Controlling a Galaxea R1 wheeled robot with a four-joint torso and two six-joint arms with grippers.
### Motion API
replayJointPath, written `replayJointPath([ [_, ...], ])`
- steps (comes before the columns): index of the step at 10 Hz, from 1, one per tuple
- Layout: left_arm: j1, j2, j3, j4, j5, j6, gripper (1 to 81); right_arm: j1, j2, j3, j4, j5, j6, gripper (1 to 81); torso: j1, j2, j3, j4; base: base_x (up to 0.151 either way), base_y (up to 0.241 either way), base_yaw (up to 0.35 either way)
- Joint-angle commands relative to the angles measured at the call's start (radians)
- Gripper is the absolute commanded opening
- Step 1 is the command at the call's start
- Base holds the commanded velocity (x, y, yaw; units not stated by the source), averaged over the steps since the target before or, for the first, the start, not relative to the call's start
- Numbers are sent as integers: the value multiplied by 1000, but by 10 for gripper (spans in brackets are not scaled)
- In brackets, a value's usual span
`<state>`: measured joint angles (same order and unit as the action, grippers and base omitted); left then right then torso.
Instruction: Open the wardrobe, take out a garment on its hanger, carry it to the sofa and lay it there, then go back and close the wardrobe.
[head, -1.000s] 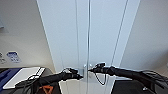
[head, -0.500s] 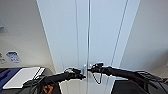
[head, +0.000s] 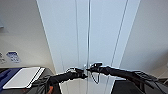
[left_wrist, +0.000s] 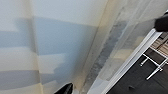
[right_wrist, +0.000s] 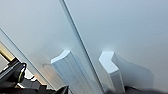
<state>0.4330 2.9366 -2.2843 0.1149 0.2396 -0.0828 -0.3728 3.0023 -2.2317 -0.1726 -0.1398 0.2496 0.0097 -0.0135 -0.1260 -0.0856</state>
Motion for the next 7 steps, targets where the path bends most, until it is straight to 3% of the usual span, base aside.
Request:
replayJointPath([
  [1,-174,104,-116,12,-26,11,811,185,2,31,8,8,2,811,0,0,0,0,0,0,0],
  [4,-205,178,-202,35,-43,11,811,183,0,32,10,14,2,811,0,0,0,0,0,0,0],
  [7,-207,225,-189,25,-71,5,811,163,-15,86,18,34,8,811,0,0,0,0,0,0,0],
])
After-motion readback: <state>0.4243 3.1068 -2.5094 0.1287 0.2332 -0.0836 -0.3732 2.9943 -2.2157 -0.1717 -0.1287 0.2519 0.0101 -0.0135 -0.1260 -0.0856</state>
